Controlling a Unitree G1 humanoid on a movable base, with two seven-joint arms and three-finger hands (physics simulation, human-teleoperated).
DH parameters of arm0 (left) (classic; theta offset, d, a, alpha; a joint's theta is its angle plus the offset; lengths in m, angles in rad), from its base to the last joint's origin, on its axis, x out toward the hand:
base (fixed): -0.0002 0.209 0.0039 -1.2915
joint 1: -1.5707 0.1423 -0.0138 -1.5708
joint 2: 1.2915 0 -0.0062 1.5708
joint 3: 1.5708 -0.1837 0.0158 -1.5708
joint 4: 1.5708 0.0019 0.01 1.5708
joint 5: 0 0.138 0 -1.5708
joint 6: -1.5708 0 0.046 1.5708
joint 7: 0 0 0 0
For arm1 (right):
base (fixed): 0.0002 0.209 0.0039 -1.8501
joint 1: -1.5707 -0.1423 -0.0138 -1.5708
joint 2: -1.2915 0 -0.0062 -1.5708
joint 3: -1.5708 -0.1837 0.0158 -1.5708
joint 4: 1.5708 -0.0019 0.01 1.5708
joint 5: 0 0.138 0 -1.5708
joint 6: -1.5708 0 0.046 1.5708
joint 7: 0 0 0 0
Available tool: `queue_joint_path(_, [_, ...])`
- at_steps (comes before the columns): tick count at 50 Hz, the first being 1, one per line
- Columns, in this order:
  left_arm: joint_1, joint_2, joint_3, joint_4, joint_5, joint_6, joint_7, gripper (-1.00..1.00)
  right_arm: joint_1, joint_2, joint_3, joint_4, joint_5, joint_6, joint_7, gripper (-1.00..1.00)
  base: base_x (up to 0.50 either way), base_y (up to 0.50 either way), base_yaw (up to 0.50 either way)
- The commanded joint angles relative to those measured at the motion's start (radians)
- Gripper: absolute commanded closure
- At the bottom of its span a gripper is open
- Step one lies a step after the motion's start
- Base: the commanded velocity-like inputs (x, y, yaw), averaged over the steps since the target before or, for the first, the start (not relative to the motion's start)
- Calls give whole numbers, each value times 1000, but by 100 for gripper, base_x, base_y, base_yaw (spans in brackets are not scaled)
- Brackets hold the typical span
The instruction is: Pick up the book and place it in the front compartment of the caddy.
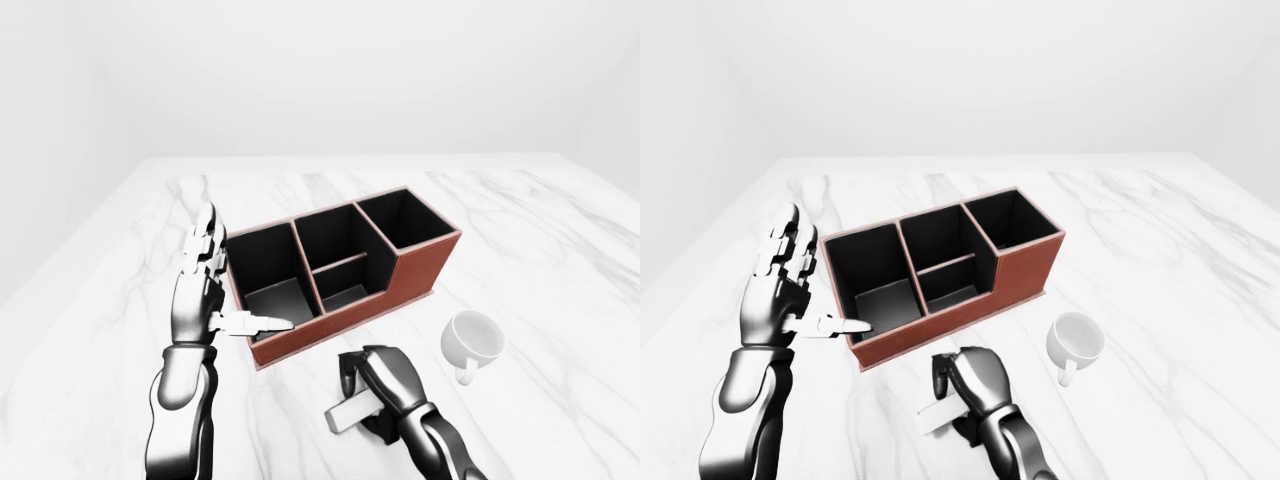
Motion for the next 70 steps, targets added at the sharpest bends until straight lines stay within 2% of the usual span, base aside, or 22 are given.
queue_joint_path(1, [1,0,-1,2,0,0,0,-100,0,6,-3,-31,24,0,19,100,0,0,0])
queue_joint_path(20, [-2,0,3,1,-4,0,0,-100,-78,47,-80,-196,70,0,193,100,0,0,0])
queue_joint_path(67, [-1,2,6,0,-4,0,2,-100,-240,112,-163,-447,62,0,465,100,0,0,0])
queue_joint_path(70, [-3,2,7,6,-5,0,1,-100,-255,116,-165,-456,58,12,482,100,0,0,0])
